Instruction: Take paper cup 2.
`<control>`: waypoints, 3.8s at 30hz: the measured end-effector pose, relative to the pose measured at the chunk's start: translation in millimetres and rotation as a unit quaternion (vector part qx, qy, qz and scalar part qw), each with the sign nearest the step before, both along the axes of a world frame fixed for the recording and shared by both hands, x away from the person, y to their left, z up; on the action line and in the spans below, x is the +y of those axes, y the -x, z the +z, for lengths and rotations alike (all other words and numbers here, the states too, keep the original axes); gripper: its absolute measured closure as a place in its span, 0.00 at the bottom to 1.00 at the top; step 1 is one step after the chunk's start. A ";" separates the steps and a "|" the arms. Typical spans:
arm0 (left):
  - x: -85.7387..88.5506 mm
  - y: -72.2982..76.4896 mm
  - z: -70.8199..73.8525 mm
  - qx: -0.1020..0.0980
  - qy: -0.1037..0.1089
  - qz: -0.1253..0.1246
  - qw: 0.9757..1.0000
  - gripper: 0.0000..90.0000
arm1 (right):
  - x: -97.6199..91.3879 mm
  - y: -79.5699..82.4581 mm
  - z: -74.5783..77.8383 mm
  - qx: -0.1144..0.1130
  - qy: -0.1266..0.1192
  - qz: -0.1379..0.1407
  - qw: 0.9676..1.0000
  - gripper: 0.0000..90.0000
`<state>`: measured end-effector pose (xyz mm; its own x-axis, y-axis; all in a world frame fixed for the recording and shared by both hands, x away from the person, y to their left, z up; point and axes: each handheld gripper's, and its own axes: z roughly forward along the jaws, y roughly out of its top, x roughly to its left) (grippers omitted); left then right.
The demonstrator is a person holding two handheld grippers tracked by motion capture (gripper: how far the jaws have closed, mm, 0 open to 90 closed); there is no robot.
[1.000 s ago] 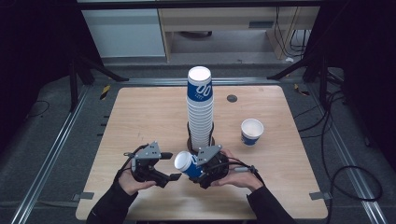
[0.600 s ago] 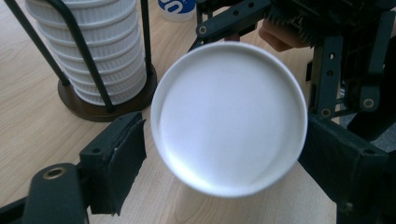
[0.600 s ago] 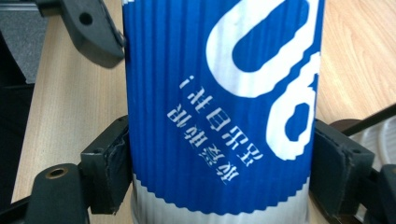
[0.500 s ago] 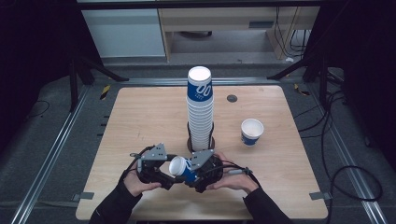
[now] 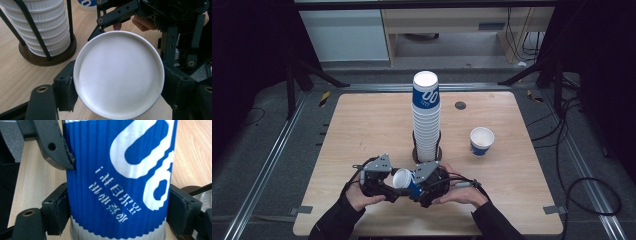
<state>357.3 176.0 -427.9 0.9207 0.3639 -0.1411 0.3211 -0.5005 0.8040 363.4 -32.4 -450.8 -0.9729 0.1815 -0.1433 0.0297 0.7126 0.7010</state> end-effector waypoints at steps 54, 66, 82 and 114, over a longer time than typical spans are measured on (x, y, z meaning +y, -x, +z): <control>32.2 -7.1 17.4 -0.030 0.147 0.003 0.989 0.29 | -57.2 -11.5 23.8 0.067 -0.166 -0.045 0.983 0.08; 17.0 0.0 18.8 -0.027 0.148 -0.038 0.988 0.29 | -48.5 -7.7 20.5 0.091 -0.182 -0.006 0.979 0.08; 11.1 0.8 15.1 -0.018 0.135 -0.051 0.989 0.29 | -45.4 -5.7 16.3 0.098 -0.184 0.015 0.978 0.16; 8.7 -6.7 -2.3 -0.033 -0.062 -0.037 0.997 0.15 | -56.3 -14.1 16.3 0.057 -0.077 -0.005 0.995 0.17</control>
